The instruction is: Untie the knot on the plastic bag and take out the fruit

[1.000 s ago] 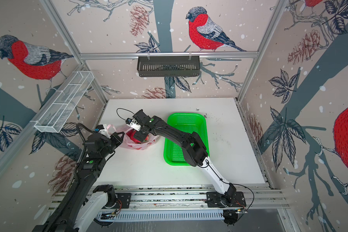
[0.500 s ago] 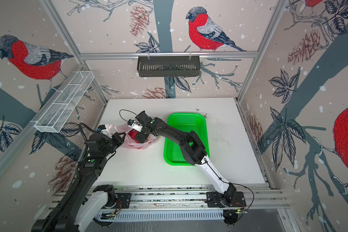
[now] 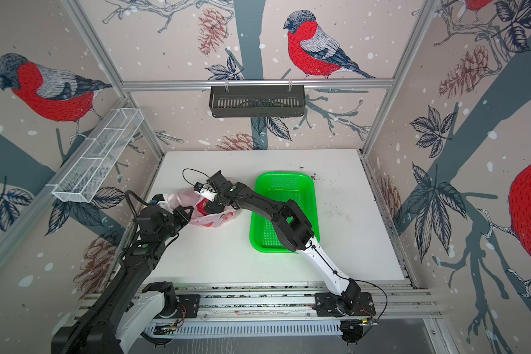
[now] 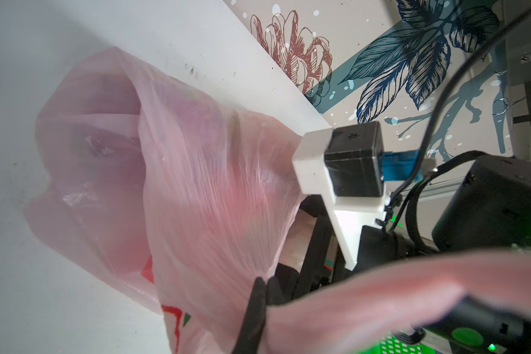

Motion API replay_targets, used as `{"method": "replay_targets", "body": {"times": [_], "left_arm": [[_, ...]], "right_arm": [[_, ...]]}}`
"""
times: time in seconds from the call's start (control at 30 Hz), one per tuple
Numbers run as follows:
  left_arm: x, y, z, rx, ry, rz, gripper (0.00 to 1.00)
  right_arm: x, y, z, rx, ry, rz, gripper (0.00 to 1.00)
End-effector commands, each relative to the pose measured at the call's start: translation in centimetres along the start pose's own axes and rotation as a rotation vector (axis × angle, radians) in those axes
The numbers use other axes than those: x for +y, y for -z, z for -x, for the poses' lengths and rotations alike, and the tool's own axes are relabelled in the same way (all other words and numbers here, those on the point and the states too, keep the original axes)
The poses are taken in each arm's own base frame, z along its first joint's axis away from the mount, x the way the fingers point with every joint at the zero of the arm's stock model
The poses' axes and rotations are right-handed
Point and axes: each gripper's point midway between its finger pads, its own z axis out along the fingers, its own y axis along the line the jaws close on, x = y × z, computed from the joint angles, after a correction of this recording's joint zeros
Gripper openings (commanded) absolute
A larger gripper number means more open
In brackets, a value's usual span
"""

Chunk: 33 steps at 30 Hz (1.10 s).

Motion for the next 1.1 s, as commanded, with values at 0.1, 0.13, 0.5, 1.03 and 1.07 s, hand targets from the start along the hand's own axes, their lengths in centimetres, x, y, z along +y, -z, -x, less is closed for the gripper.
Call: {"method": "replay_targets", "body": {"times": [0.1, 0.13, 0.5, 1.03, 1.07], "left_arm": [[-0.7, -0.2, 0.7, -0.032, -0.019, -0.039, 0.00], [-0.7, -0.2, 0.7, -0.032, -0.019, -0.038, 0.00], [-0.8, -0.1, 0.9, -0.039, -0.036, -0.038, 0.00], [-1.8, 0.7, 3.3, -0.105, -0.100, -0.005, 0.00], [-1.7, 0.8, 3.3, -0.108, -0.102, -0.004, 0.00]], "right_arm": [[1.6, -0.7, -3.1, 0.113, -0.003, 0.047, 0.78], [1.7, -0.8, -3.3, 0.120, 0.000, 0.047, 0.77], [3.0, -0.8, -4.5, 0.195, 0.065, 0.023, 0.79], [10.0, 2.0, -5.6, 0.305, 0.060, 0.177, 0.78], [9.9, 2.1, -5.4, 0.300, 0.058, 0.164, 0.78]]}}
